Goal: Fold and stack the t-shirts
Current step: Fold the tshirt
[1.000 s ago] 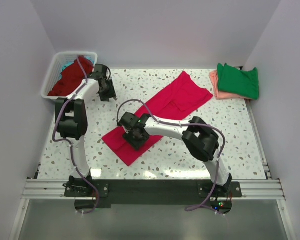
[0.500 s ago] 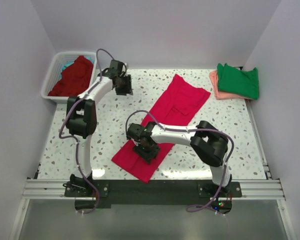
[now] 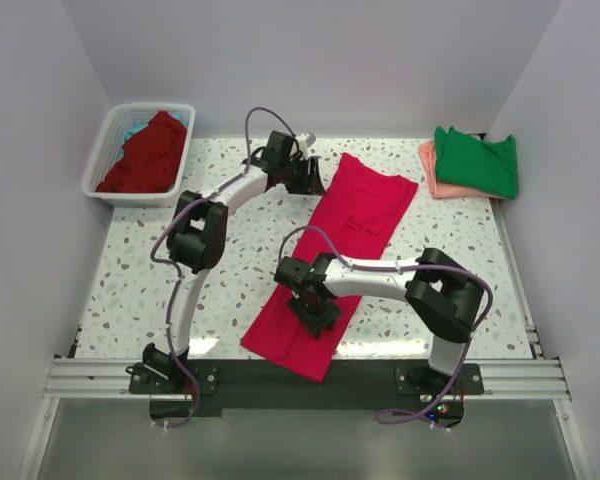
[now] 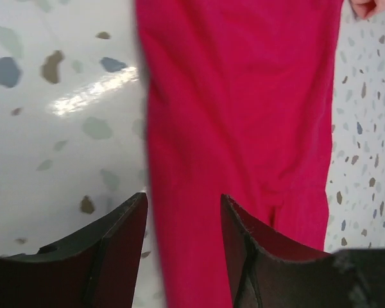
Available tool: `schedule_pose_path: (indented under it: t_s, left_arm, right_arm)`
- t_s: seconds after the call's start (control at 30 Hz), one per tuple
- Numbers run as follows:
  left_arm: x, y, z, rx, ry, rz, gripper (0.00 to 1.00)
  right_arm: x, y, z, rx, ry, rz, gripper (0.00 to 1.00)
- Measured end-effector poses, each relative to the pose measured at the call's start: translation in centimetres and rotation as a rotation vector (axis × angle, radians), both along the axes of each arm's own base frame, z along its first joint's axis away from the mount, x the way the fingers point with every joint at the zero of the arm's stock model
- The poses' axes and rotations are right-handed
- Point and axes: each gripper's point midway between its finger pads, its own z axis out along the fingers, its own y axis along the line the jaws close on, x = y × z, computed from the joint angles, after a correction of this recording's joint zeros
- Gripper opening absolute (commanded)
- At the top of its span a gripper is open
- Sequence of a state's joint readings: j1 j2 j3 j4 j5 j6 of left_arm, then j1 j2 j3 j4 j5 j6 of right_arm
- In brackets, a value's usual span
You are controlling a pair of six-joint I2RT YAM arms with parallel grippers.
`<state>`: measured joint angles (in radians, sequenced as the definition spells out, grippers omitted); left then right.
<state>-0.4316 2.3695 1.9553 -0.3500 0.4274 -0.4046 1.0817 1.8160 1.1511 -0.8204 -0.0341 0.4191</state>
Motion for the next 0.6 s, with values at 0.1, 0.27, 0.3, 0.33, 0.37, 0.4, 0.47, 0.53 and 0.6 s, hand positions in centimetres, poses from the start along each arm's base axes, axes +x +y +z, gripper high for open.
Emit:
schedule_pose_path:
  t_s: [0.1, 0.27, 0.3, 0.33, 0.37, 0.4, 0.47, 0.53, 0.6]
  left_arm:
    - [-0.9, -2.9, -0.5, -0.05, 0.002, -0.052, 0.59]
    - [-1.6, -7.8, 0.3, -0.12, -0.036, -0.128, 0.63]
    - [-1.6, -8.7, 0.7, -0.131, -0.05, -0.141, 0.63]
    - [-1.6, -9.4, 1.1, -0.139, -0.063, -0.152, 0.64]
    - [-1.6, -10.1, 1.5, -0.146, -0.075, -0.162, 0.64]
    - [-1.5, -10.7, 1.8, -0.152, -0.088, -0.169, 0.64]
    - [-1.5, -11.9, 2.3, -0.157, -0.114, -0.181, 0.65]
    - [-1.7, -12.5, 2.0, -0.143, -0.125, -0.183, 0.65]
    - [-2.0, -12.7, 1.0, -0.117, -0.118, -0.176, 0.66]
  right_arm:
    - [0.4, 0.1, 0.0, -0.003, -0.025, -0.029, 0.48]
    - [1.3, -0.1, 0.1, -0.02, -0.084, -0.064, 0.5]
    - [1.5, -0.2, 0.2, -0.023, -0.101, -0.071, 0.5]
    - [1.7, -0.3, 0.3, -0.022, -0.116, -0.079, 0.51]
    - [1.9, -0.5, 0.6, -0.02, -0.134, -0.088, 0.51]
    - [2.0, -0.8, 0.8, -0.019, -0.151, -0.099, 0.52]
    - [2.2, -1.4, 1.5, -0.013, -0.185, -0.124, 0.52]
    - [2.4, -1.9, 2.3, -0.003, -0.218, -0.147, 0.52]
    - [2.7, -2.2, 3.0, 0.012, -0.247, -0.168, 0.52]
